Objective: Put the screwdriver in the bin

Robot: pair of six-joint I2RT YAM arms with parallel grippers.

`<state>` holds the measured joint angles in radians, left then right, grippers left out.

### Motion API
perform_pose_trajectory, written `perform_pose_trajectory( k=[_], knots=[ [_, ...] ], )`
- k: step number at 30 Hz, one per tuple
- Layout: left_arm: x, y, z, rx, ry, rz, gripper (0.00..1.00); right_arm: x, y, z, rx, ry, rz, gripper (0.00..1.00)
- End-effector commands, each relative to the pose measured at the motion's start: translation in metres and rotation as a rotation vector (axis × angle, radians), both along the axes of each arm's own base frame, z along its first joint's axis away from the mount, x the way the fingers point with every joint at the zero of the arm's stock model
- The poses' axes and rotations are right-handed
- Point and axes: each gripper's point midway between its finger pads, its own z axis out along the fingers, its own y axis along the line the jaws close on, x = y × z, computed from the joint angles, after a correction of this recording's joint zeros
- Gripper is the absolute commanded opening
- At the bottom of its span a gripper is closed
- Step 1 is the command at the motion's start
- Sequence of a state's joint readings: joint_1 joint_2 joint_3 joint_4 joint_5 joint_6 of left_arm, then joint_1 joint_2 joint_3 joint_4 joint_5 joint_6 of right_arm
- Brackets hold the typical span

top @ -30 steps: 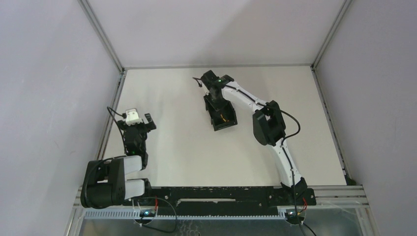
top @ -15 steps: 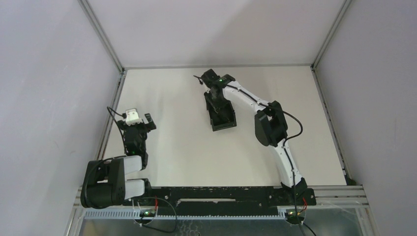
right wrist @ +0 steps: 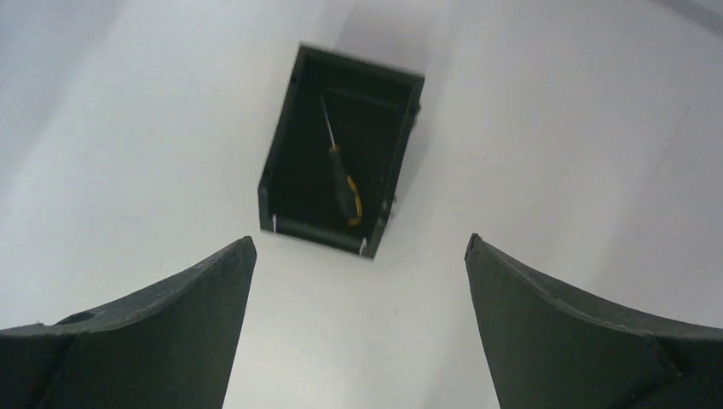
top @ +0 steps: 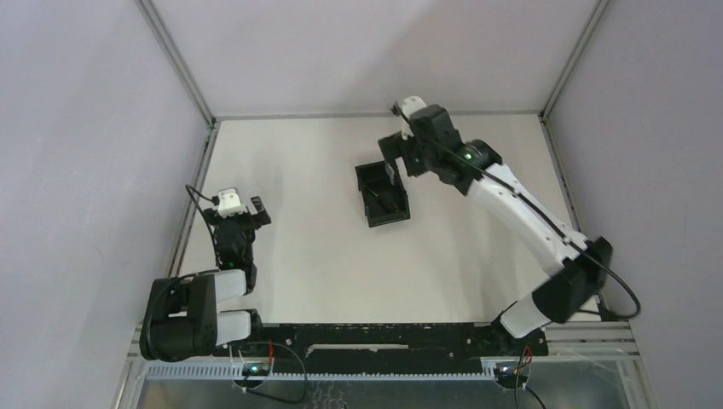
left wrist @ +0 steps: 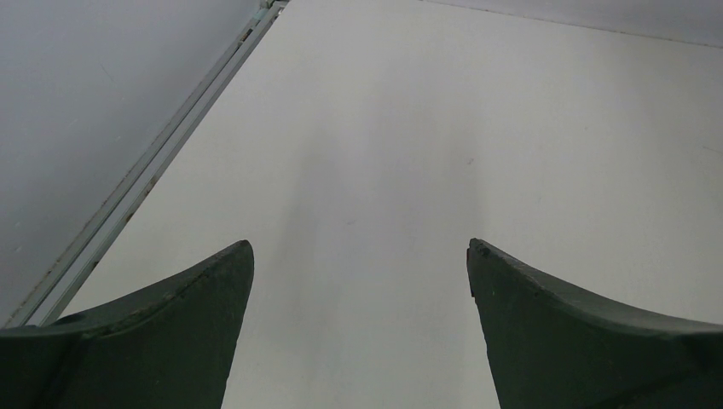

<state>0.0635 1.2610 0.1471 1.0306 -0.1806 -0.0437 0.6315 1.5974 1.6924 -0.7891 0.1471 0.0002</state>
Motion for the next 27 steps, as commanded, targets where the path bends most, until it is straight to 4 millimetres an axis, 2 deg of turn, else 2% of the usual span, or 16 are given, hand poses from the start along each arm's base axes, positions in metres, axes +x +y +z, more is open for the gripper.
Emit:
perform_pose_trajectory(
  k=[1, 8, 13, 17, 22, 27],
  knots=[
    [0.012, 0.000, 0.027, 0.021, -0.074, -0.004, 1.00, -0.016, -0.013, -0.009, 0.130, -0.043, -0.020, 1.00],
    [0.012, 0.000, 0.027, 0.022, -0.074, -0.004, 1.00, -0.048, -0.051, -0.034, 0.278, -0.071, -0.091, 1.00],
    [0.012, 0.000, 0.027, 0.021, -0.074, -0.004, 1.00, -0.065, -0.092, -0.065, 0.376, -0.109, -0.218, 1.00],
    [0.012, 0.000, 0.026, 0.021, -0.074, -0.004, 1.00, -0.080, -0.121, -0.100, 0.422, -0.097, -0.335, 1.00],
    [0.012, 0.000, 0.026, 0.021, -0.073, -0.003, 1.00, -0.088, -0.136, -0.127, 0.418, -0.083, -0.405, 1.00],
    [0.012, 0.000, 0.027, 0.021, -0.074, -0.003, 1.00, -0.088, -0.139, -0.127, 0.431, -0.103, -0.422, 1.00]
  ],
)
